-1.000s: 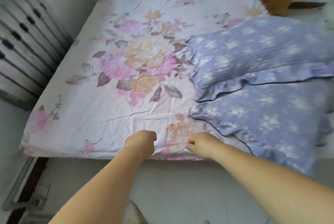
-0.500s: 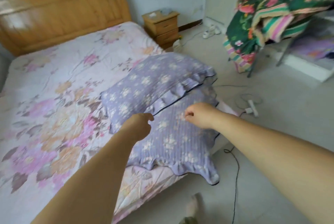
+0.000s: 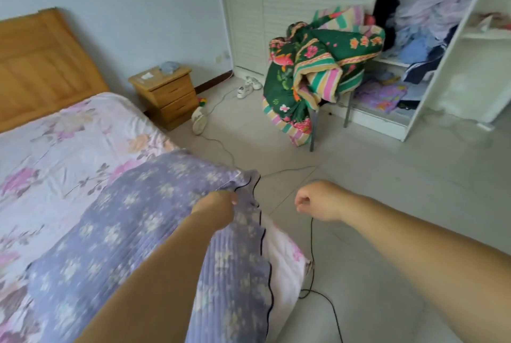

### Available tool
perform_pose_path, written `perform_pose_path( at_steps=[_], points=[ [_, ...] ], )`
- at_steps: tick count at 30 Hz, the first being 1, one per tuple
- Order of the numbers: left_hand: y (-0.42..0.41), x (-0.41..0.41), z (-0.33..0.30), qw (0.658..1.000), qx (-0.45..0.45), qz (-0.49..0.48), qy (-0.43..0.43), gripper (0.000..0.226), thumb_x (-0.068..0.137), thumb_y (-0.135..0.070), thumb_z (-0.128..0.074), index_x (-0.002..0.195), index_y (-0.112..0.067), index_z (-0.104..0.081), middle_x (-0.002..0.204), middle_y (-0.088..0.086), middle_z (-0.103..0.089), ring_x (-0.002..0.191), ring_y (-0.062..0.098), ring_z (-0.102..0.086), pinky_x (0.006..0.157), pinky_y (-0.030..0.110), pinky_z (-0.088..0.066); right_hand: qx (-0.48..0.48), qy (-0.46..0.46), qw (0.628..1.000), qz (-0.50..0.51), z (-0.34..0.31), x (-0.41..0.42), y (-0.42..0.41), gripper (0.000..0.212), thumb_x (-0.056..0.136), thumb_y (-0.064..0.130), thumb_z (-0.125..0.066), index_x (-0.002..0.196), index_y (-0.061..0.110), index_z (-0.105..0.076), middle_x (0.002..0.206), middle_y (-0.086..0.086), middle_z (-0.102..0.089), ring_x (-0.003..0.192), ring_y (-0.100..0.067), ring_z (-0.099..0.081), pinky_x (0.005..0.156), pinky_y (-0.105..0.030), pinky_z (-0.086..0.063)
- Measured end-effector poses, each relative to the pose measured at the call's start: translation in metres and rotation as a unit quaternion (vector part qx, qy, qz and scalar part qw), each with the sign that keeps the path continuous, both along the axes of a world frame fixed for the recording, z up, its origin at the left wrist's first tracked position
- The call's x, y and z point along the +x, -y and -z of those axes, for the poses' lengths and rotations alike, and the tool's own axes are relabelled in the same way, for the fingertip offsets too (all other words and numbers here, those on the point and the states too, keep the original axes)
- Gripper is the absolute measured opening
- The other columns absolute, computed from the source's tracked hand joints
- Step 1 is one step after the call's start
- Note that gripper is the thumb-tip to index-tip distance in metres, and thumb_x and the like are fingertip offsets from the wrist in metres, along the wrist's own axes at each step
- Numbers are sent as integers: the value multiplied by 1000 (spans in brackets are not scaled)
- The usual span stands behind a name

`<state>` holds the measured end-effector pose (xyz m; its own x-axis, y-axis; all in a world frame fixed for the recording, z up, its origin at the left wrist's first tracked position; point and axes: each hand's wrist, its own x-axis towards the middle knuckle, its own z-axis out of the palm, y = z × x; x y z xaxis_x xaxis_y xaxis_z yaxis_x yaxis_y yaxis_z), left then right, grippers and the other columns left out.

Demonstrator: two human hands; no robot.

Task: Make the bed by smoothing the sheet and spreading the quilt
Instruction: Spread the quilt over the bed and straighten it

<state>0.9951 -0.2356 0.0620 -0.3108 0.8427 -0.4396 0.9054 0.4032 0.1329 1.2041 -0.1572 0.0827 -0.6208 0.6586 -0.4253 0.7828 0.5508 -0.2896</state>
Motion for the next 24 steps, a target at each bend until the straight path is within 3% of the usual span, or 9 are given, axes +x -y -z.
perform_pose_path(
  at_steps=[3,6,14,22,24],
  points=[
    [-71,25,1,1000,12,24,4,47,94,-9,-44,138,-25,-43,138,5,-50,122,26,-51,100,35,-44,-7,11,999,36,1,24,-59,28,97,24,-46,117,13,-64,119,-6,-64,101,-23,-59,87,-28,-46],
    [-139,37,5,999,18,42,-10,38,92,-13,-41,127,-24,-52,132,4,-55,116,27,-55,95,33,-45,-8,7,999,51,6,31,-121,28,97,24,-46,118,15,-62,121,-5,-62,111,-23,-56,91,-29,-45],
    [-308,71,-2,997,62,-12,32,42,92,-12,-40,129,-27,-52,130,5,-55,113,23,-56,95,31,-47,-14,-2,999,41,12,54,-299,32,96,21,-41,119,11,-61,122,-11,-61,113,-27,-56,98,-33,-46],
    [-404,90,4,988,98,-84,88,41,94,-10,-38,130,-25,-51,126,4,-58,105,21,-58,85,25,-45,-20,-61,995,81,6,75,-428,30,97,22,-46,122,14,-61,126,-11,-59,114,-27,-55,94,-32,-47],
    [-422,83,5,984,99,-114,95,39,94,-10,-40,128,-23,-54,124,6,-59,95,20,-57,80,24,-45,-25,-75,993,86,9,72,-447,30,97,22,-46,122,15,-61,127,-11,-59,114,-27,-55,95,-32,-48]
  ],
)
